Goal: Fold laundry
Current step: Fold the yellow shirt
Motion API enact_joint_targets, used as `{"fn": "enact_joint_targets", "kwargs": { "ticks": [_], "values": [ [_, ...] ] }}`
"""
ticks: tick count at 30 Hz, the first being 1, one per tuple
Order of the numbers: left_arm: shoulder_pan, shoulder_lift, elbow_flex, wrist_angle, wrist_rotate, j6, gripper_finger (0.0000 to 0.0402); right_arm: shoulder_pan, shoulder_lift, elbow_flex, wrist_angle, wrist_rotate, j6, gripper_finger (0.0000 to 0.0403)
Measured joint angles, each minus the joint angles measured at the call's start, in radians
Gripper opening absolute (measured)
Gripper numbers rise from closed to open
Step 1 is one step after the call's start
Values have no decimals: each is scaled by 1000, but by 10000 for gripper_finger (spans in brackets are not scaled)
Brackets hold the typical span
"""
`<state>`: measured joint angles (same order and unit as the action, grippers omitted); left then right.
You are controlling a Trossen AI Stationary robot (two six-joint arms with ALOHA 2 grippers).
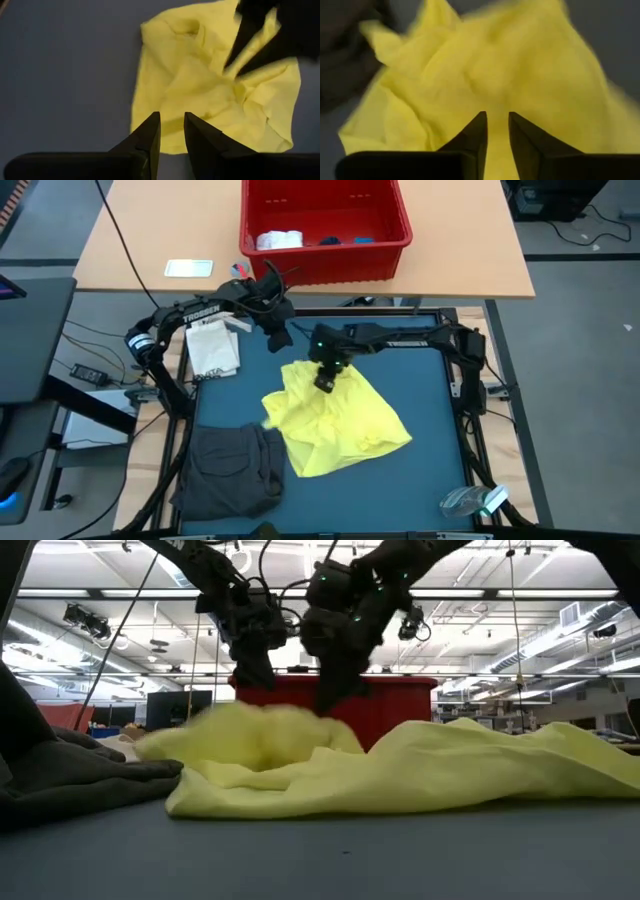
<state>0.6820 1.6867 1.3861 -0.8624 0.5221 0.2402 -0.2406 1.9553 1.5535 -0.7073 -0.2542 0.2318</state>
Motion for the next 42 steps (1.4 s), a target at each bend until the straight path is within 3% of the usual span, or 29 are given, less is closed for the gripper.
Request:
{"fn": "enact_joint_targets", "kwargs": {
  "ticks": [4,7,11,16,19,22,26,30,33,36,39,42],
  "values": [
    [-29,0,-73,59,6,4,89,24,-43,-47,-193,106,95,122],
    [-60,0,-137,102,11,-13,89,37,-71,-106,-228,176,197,144],
    [-108,0,-194,113,72,-42,89,67,-104,-189,-182,54,317,164],
    [-224,-8,-195,164,316,-44,89,161,-109,-319,10,-75,384,162],
    [-309,10,-195,251,207,-35,89,181,-110,-402,6,-81,451,154],
    [-338,59,-195,308,35,-54,89,183,-120,-457,-182,-19,482,147],
    [-301,129,-195,272,-107,-118,89,169,-155,-494,-494,246,478,142],
    [-211,149,-196,188,-154,-161,88,117,-223,-506,-612,456,492,142],
    [-159,141,-196,139,-142,-173,88,88,-306,-490,-532,465,520,142],
    [-139,100,-196,135,-51,-161,88,89,-404,-494,-315,366,568,142],
    [-148,49,-195,180,26,-147,89,107,-472,-510,-106,311,691,142],
    [-165,3,-195,255,26,-168,89,117,-491,-518,36,313,794,143]
  ]
}}
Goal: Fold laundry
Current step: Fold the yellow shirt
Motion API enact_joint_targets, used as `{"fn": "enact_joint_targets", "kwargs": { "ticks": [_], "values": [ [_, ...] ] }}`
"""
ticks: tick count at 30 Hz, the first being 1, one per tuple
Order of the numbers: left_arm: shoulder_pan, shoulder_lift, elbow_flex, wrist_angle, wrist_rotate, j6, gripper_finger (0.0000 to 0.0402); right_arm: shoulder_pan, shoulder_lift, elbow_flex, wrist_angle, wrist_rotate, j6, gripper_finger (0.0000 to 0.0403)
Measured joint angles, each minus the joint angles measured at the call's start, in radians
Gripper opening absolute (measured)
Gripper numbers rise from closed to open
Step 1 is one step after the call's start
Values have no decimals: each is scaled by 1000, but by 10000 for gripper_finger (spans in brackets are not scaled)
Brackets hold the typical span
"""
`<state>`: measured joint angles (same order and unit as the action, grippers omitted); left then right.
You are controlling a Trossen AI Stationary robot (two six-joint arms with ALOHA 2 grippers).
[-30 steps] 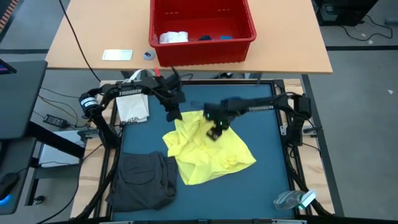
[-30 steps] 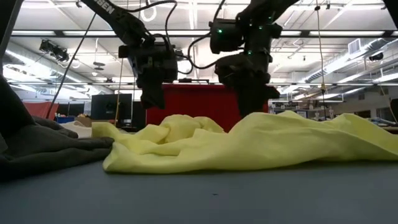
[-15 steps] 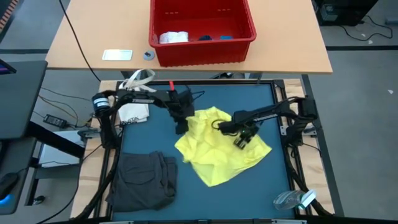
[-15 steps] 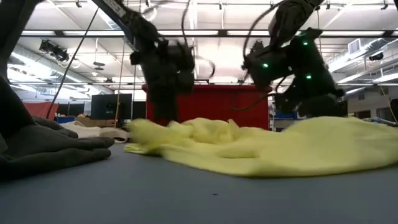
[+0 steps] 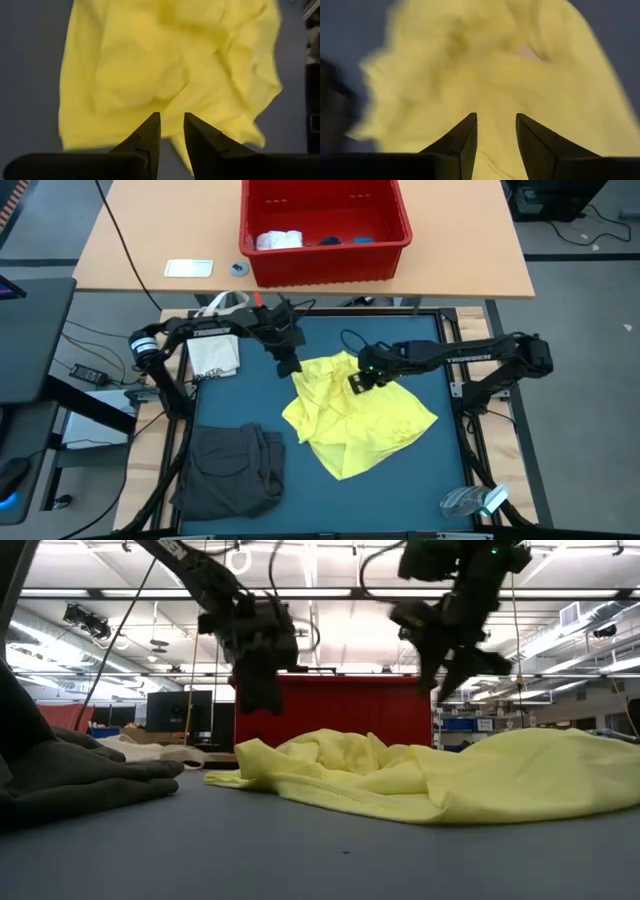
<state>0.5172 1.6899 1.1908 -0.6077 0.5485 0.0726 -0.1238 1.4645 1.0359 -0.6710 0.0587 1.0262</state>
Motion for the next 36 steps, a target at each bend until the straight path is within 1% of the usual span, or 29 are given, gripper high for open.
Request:
{"fn": "enact_joint_targets", "kwargs": {
  "ticks": [2,4,7,9,10,13,16,18,20,21,22,25,27,30,31,34,36],
  "values": [
    [-10,-8,0,50,-21,-6,95,4,17,0,76,3,8,146],
    [-19,-8,0,73,-33,2,109,15,63,0,146,3,-11,149],
    [-48,1,1,132,-34,16,141,35,149,0,169,-25,-23,149],
    [-77,4,0,142,-35,24,167,54,199,5,168,-29,-18,149],
    [-92,4,0,158,-45,24,178,64,221,7,169,-20,-8,149],
    [-135,6,0,183,-131,27,207,82,280,7,191,-8,7,148],
    [-162,14,0,192,-202,27,219,86,324,7,236,-64,-16,129],
    [-171,26,0,190,-218,8,219,86,334,7,227,-81,-18,94],
    [-174,47,0,182,-218,-24,210,87,324,7,170,-90,-34,38],
    [-174,62,0,183,-218,-34,202,88,310,7,126,-90,-49,20],
    [-174,79,0,175,-219,-41,192,89,289,7,79,-90,-57,15],
    [-180,154,0,136,-223,-43,149,90,189,8,-111,-97,-72,11],
    [-180,196,0,76,-224,-45,106,96,111,8,-240,-94,-97,8],
    [-181,220,3,16,-222,-58,30,105,-2,8,-442,-43,-113,7],
    [-183,220,3,-9,-222,-62,16,106,-33,8,-497,-27,-127,7],
    [-202,199,1,-56,-223,-95,6,110,-106,8,-594,28,-181,6],
    [-220,168,-1,-94,-223,-136,3,111,-147,8,-598,36,-230,6]
  ]
}}
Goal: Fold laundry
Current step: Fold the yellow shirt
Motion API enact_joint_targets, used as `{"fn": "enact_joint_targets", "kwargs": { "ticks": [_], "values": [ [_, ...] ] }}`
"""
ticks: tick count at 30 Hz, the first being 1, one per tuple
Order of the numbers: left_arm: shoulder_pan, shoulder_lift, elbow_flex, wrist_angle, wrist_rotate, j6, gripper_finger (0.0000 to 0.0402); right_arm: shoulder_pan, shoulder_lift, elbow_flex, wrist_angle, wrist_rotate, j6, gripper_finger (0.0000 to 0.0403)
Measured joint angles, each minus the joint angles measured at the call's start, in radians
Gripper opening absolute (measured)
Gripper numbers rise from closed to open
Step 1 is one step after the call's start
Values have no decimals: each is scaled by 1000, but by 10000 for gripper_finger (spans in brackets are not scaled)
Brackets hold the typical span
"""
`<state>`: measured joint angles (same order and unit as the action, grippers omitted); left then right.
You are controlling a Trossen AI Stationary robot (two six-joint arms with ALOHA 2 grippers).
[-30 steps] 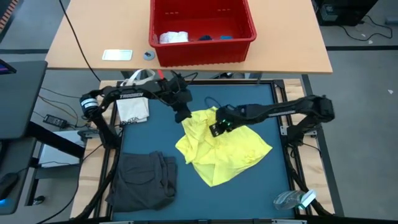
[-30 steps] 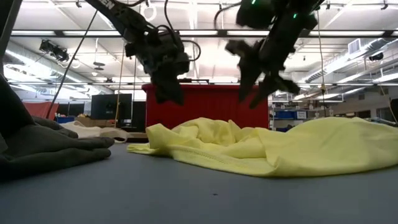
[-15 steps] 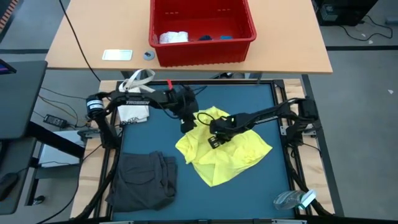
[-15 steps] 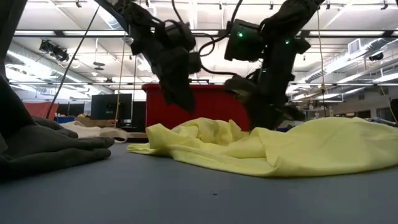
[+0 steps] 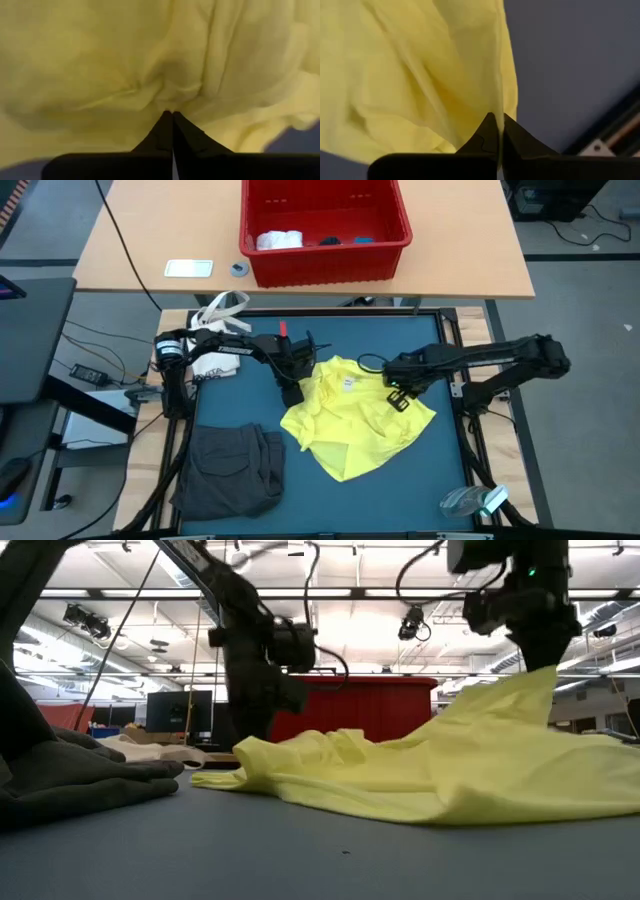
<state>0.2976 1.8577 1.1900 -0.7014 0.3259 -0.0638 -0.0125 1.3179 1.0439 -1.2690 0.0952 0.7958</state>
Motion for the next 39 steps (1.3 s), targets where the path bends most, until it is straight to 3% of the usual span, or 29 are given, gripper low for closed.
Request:
{"fn": "enact_joint_targets", "kwargs": {
  "ticks": [7,12,15,23,28,31,33,36,39],
  "values": [
    [-132,-140,0,-100,-3,-204,2,31,-90,0,-5,100,-17,5],
    [-225,-231,0,-56,-31,-380,1,71,-139,0,17,1,-118,5],
    [-231,-290,0,-39,-54,-446,1,114,-176,0,4,-52,-149,5],
    [-201,-375,1,-61,-202,-479,9,142,-267,0,28,38,-108,5],
    [-164,-338,-14,-286,-437,-431,75,127,-227,0,51,4,-89,5],
    [-112,-345,-22,-320,-455,-494,130,128,-190,0,10,44,-19,5],
    [-109,-371,-21,-256,-389,-527,164,131,-166,-1,-7,78,27,5],
    [-184,-401,-15,-25,-311,-540,196,144,-136,-1,5,120,48,5],
    [-283,-379,-14,104,-335,-451,208,144,-108,-1,8,132,42,5]
  ]
}}
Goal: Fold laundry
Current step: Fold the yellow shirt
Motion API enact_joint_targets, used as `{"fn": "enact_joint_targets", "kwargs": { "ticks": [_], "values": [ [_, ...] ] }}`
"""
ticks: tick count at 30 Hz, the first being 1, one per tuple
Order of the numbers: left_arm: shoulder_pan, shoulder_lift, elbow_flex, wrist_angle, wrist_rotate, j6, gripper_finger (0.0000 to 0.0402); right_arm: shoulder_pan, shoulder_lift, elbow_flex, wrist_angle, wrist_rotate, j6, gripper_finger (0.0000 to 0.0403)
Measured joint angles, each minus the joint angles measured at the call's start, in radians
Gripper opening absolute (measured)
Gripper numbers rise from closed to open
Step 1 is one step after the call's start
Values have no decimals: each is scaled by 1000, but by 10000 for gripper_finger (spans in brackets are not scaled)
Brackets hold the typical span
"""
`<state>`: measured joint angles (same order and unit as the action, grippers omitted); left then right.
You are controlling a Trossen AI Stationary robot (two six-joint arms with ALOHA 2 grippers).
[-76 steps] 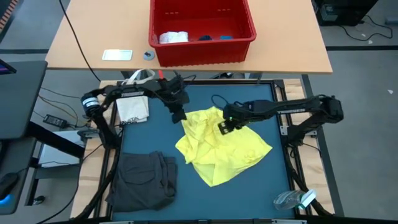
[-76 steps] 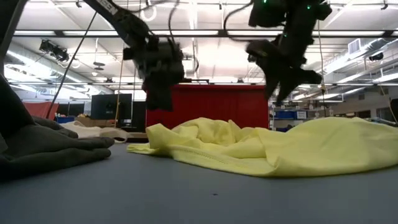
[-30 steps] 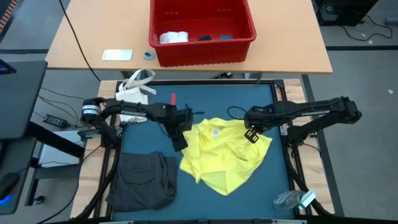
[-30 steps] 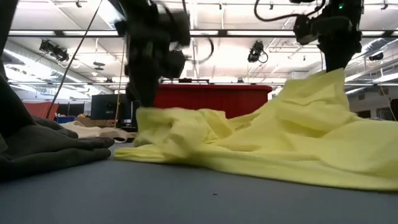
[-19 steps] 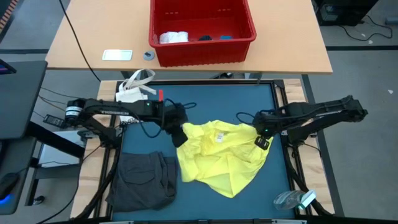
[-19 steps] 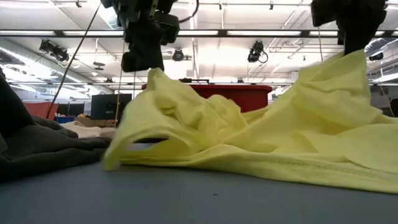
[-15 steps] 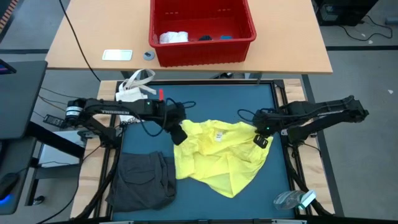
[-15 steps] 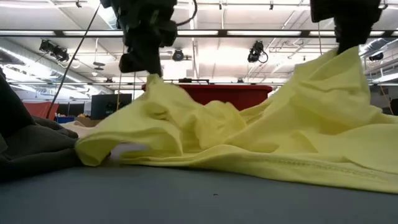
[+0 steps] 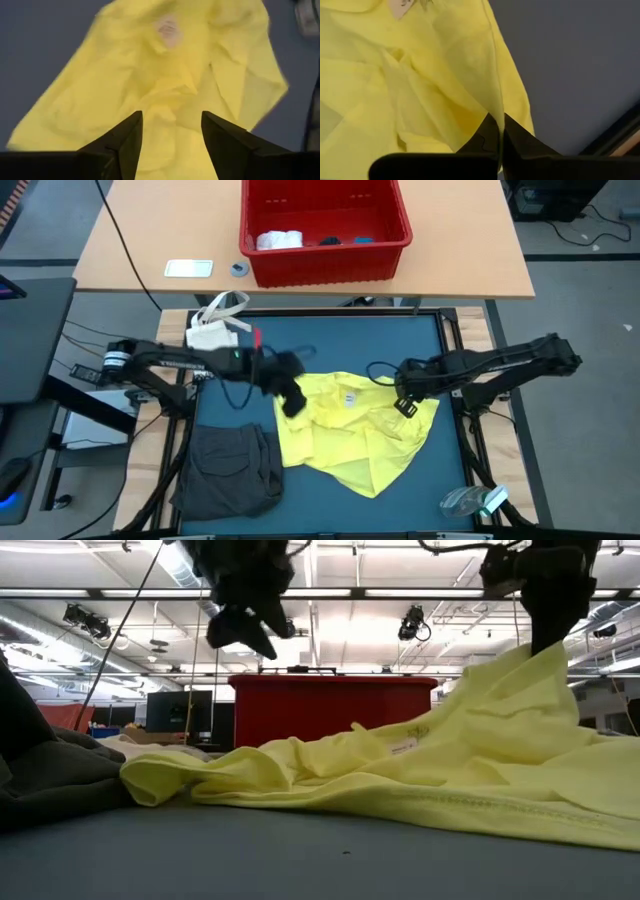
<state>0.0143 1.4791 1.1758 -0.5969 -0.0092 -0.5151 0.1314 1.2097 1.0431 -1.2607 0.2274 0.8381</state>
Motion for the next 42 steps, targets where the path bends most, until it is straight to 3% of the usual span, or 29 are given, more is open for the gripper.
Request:
{"fn": "enact_joint_targets", "kwargs": {
  "ticks": [3,5,11,15,18,22,28,31,34,38,42],
  "values": [
    [-83,50,-4,33,-128,132,209,0,12,0,1,-7,5,5],
    [-104,83,-4,70,-159,219,210,0,13,0,3,-16,7,5],
    [-81,224,-5,123,-59,367,210,0,9,0,17,-44,0,6],
    [-42,302,-5,102,-50,403,199,0,8,0,19,-87,35,7],
    [-13,342,-6,115,-48,417,149,0,8,0,18,-99,48,7],
    [13,346,-6,97,-37,433,34,-1,8,0,8,-99,33,8],
    [54,141,25,-77,-30,387,4,-3,-9,0,-92,-204,47,8],
    [66,-6,29,-187,-86,353,3,5,-30,21,-189,-210,61,8],
    [97,-158,31,-239,-147,313,2,11,-51,90,-285,-115,69,8],
    [142,-305,31,-244,-217,305,1,12,-83,187,-293,93,21,8],
    [200,-392,31,-236,-269,328,1,-41,-110,249,-239,147,-58,8]
  ]
}}
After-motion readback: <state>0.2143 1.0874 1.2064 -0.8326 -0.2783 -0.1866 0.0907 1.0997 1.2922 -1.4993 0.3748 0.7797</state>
